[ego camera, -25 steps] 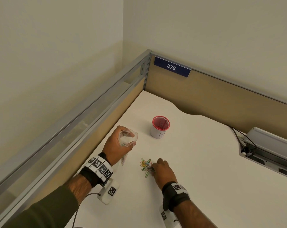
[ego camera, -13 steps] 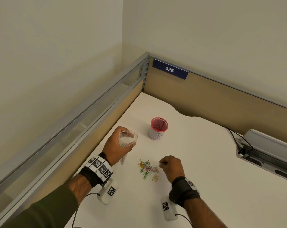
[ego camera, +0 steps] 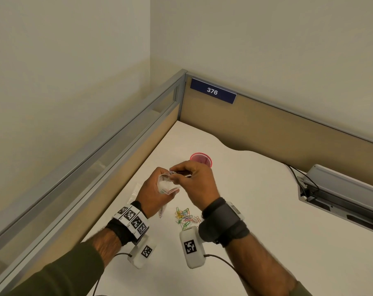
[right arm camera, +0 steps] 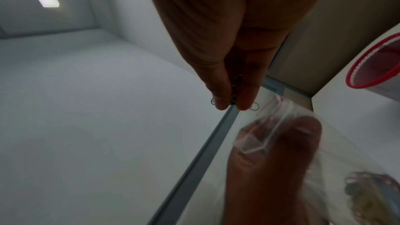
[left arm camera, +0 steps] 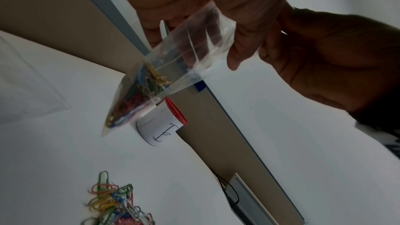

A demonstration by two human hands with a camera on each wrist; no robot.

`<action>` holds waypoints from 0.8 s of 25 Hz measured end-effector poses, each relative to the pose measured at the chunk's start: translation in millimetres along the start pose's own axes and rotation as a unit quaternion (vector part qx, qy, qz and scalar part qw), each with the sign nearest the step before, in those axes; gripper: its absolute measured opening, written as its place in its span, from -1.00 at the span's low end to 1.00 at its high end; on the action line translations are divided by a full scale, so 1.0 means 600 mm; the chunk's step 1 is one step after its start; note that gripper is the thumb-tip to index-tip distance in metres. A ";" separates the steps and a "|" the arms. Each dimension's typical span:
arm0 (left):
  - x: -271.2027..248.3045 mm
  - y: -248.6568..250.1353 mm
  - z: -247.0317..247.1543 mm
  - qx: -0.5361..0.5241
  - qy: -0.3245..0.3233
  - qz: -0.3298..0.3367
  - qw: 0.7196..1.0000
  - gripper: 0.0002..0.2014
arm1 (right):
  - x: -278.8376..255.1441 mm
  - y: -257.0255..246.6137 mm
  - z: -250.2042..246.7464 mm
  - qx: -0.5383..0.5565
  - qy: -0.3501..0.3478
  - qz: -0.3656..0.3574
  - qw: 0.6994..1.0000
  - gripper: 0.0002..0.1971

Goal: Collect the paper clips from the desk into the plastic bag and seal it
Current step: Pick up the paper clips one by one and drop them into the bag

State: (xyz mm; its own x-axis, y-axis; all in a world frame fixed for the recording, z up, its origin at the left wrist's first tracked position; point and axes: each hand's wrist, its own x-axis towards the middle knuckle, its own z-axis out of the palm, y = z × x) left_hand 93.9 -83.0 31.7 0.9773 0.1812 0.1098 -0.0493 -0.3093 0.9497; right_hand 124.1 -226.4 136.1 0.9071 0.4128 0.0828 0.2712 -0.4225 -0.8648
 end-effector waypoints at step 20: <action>-0.019 -0.020 -0.043 -0.041 0.032 -0.003 0.999 -0.55 | -0.034 0.262 0.078 -0.325 -0.280 0.075 0.900 -0.38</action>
State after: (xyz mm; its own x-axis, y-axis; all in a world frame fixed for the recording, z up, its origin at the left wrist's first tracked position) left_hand 77.9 -57.6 26.8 0.9627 0.2424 0.1205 -0.0631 -0.2319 0.9707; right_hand 133.4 -263.3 -24.9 0.6940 0.5771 -0.4305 0.4557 -0.8150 -0.3579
